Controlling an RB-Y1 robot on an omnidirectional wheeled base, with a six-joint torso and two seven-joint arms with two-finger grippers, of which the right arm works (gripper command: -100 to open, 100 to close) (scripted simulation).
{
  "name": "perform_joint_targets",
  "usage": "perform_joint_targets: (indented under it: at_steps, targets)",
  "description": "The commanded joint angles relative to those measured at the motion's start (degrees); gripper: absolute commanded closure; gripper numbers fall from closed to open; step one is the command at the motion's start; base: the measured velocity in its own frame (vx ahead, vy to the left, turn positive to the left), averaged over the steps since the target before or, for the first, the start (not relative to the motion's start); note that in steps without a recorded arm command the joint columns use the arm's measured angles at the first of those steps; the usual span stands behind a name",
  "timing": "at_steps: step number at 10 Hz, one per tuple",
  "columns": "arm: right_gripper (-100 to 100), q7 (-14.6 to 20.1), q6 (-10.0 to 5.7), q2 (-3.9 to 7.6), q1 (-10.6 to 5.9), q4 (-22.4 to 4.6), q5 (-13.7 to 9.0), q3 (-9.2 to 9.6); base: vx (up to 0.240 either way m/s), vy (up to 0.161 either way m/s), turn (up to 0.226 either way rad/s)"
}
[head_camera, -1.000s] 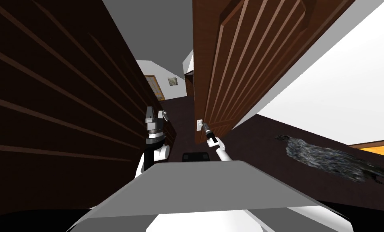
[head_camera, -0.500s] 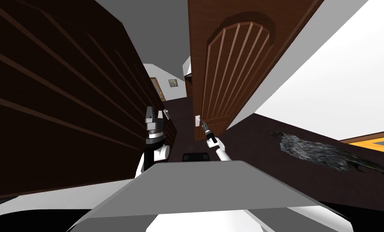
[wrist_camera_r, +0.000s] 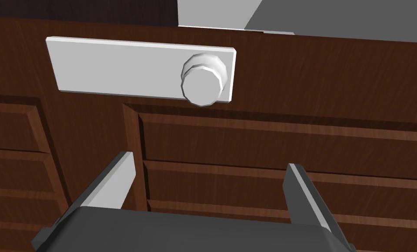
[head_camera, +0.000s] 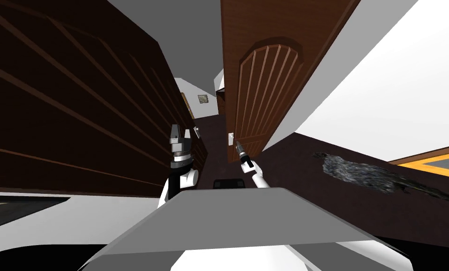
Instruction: Push the door open
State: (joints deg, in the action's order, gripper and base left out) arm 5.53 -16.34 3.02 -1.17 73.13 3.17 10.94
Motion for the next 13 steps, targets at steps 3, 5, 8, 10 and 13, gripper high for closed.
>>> perform_joint_targets:
  at_steps: [3,5,8,10,13]
  targets:
    - [-100,-0.21,-0.47,0.38,-0.47,-0.7,-0.03,-0.5,0.177,0.043,0.014]
    - [-100,-0.34,-0.79,0.25,-0.78,-1.2,-0.05,-0.84,0.209,0.045,0.022]
    - [-100,-0.57,-1.33,-0.72,-1.3,-2.05,-0.08,-1.41,0.212,0.039,0.023]
    - [100,-0.52,-1.22,-0.5,-1.19,-1.87,-0.08,-1.3,0.039,0.003,-0.001]
    - [100,-0.52,-1.22,-0.5,-1.19,-1.87,-0.08,-1.3,-0.027,-0.003,0.001]
